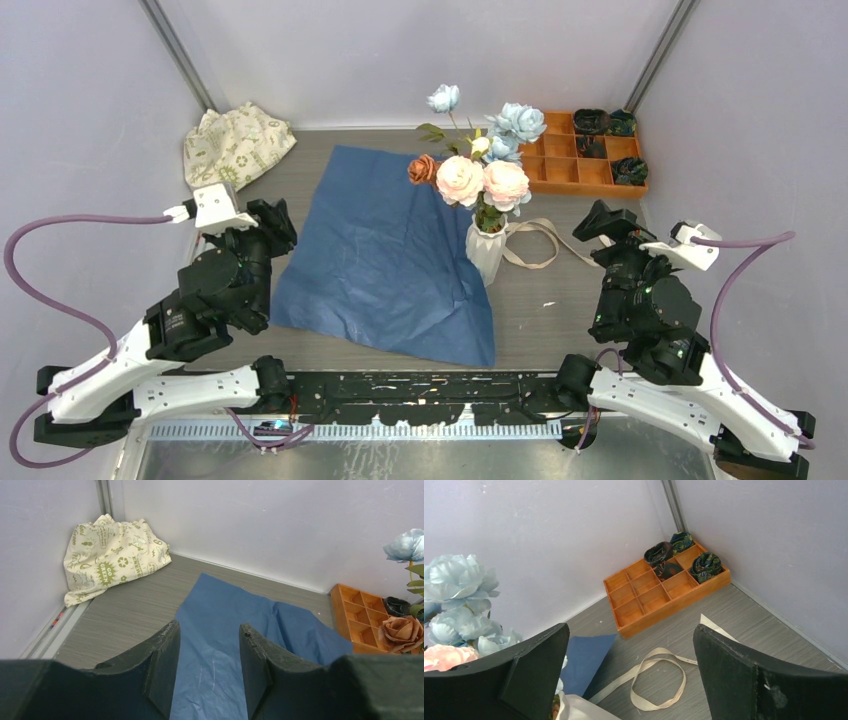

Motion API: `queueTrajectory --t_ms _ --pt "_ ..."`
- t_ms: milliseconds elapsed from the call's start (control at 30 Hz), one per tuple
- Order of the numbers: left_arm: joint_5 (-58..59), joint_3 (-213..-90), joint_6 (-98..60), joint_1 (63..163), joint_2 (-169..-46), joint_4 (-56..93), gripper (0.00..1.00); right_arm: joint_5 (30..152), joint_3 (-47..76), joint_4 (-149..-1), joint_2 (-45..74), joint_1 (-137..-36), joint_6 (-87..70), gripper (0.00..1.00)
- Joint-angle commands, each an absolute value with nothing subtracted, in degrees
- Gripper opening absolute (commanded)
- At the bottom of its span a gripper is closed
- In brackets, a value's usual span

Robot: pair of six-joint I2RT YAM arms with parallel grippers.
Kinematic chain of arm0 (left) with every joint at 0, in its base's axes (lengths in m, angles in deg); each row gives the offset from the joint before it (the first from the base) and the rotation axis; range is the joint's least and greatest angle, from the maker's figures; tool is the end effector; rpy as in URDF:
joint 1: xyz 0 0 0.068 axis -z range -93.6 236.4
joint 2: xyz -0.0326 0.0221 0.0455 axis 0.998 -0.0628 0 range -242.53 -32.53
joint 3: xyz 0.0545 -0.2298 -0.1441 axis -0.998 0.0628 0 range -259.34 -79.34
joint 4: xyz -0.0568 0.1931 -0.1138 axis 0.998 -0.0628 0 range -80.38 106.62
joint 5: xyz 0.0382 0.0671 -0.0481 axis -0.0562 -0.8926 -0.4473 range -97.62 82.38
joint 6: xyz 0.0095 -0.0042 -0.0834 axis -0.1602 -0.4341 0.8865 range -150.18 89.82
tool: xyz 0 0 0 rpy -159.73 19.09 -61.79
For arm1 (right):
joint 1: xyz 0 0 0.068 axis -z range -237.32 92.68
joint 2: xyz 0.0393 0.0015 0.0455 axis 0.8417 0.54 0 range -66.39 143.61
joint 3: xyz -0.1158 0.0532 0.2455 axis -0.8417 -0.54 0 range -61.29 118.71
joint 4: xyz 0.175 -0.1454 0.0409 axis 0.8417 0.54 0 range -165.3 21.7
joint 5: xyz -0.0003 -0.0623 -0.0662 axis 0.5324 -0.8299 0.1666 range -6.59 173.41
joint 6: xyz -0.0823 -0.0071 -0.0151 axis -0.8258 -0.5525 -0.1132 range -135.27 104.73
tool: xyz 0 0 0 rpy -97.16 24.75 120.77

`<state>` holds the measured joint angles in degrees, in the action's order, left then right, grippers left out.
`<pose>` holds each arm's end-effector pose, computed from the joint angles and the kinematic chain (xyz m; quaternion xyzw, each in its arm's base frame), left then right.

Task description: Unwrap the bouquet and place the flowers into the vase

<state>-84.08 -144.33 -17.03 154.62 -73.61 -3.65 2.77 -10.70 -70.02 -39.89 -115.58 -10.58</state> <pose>0.0958 -0.0468 0.4364 -0.1516 0.6853 -0.0523 0.7104 0.0780 -0.0119 0.4023 0.2696 0.6333 0.0025 0.7254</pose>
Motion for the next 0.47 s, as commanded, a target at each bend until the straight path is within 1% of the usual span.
queueTrajectory --t_ms 0,267,433 --pt "-85.11 -144.81 -15.67 154.63 -74.04 -2.89 0.48 -0.36 -8.11 -70.25 -38.87 -115.58 -11.02 1.00" --pt "-85.03 -144.73 -15.32 154.63 -74.05 -3.07 0.48 -2.88 -7.65 -70.65 -37.18 -115.43 -13.42 1.00" --pt "-85.14 -144.82 -15.32 154.63 -74.26 -3.18 0.48 -1.76 -8.10 -70.85 -38.64 -115.41 -11.94 1.00"
